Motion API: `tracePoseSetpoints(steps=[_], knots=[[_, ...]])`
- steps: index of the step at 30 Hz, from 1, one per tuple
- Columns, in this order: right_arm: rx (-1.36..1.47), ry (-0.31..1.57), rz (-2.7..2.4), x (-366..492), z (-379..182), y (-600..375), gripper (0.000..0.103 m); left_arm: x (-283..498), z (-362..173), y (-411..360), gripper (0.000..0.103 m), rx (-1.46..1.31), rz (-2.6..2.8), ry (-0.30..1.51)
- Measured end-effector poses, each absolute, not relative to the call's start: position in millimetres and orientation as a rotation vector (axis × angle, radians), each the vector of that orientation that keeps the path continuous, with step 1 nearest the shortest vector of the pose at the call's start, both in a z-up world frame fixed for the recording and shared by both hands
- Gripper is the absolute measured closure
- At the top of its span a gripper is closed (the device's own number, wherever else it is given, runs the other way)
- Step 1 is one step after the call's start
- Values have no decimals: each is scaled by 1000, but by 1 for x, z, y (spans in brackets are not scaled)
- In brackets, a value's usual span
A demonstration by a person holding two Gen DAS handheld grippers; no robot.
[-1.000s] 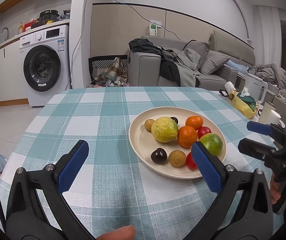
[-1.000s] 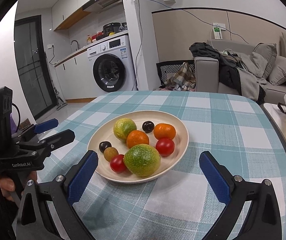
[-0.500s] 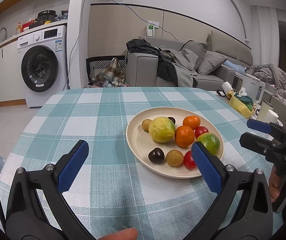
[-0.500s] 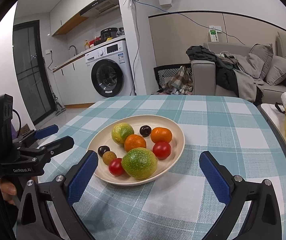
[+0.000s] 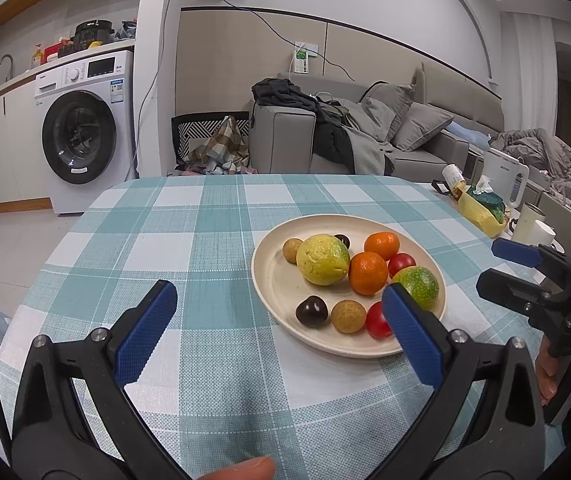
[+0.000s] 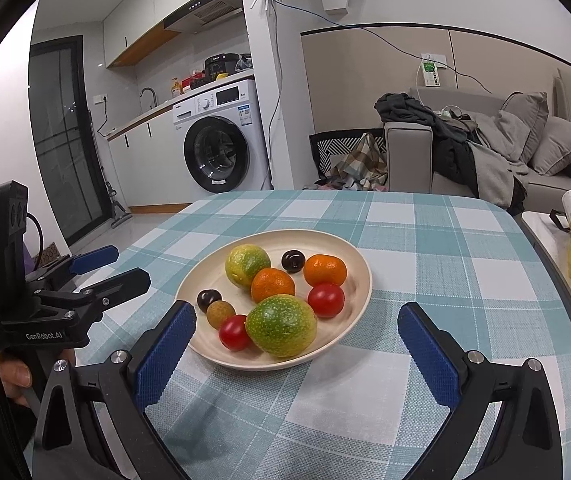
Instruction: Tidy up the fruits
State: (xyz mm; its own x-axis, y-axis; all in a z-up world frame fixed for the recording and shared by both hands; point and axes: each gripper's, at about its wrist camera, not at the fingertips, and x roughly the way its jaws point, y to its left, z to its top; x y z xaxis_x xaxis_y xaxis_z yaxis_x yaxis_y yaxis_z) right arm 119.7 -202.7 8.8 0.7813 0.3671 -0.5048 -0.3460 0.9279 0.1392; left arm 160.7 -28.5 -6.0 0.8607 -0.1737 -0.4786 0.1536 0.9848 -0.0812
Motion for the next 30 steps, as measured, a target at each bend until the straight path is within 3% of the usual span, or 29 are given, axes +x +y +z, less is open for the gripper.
tracePoseSetpoints(steps=[30], knots=[[35,550,387,120,9,-200,0,160,-6,-28,1,-41,-172,505]])
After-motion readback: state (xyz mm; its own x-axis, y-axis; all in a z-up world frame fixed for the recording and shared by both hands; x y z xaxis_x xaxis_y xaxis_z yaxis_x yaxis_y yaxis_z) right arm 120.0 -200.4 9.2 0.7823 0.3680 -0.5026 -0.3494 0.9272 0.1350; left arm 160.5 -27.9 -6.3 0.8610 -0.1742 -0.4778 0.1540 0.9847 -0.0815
